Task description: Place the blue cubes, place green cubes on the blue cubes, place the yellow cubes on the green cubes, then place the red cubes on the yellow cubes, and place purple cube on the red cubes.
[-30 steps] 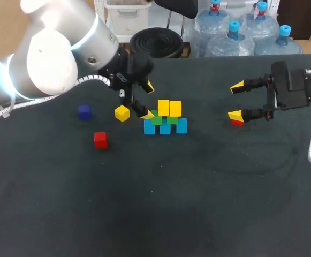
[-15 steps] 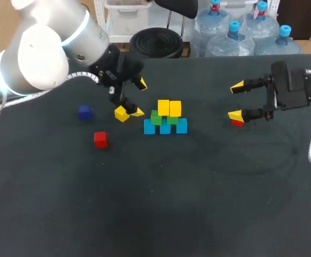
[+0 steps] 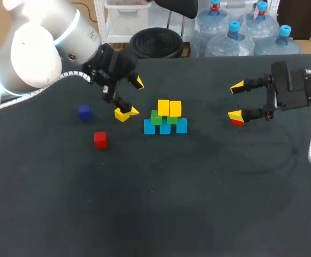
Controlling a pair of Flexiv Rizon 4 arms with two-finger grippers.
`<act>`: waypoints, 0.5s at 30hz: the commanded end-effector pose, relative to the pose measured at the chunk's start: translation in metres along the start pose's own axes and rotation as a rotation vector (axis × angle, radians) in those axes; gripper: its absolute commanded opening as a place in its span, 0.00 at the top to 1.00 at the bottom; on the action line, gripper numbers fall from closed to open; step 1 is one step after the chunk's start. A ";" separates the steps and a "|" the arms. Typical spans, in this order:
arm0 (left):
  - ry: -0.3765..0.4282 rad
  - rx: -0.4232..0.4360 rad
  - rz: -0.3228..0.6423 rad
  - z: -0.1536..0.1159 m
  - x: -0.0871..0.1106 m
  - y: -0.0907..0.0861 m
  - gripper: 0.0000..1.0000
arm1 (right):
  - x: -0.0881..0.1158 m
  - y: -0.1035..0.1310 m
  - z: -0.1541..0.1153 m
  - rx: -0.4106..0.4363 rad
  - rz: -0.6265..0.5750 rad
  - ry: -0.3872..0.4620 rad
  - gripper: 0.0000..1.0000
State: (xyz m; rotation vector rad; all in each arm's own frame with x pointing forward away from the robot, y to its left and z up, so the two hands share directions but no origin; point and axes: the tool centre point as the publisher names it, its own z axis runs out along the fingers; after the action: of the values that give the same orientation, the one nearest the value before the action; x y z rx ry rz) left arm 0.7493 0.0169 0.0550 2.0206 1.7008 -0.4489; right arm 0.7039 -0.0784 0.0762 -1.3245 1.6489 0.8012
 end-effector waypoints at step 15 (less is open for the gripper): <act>0.007 0.038 0.098 0.003 0.013 0.002 0.00 | 0.000 0.000 0.001 0.001 -0.001 -0.002 0.00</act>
State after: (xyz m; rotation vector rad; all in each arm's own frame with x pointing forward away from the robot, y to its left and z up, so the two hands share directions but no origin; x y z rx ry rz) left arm 0.7461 0.0237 0.0475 2.1082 1.6110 -0.4311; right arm 0.7038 -0.0784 0.0762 -1.3246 1.6489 0.8012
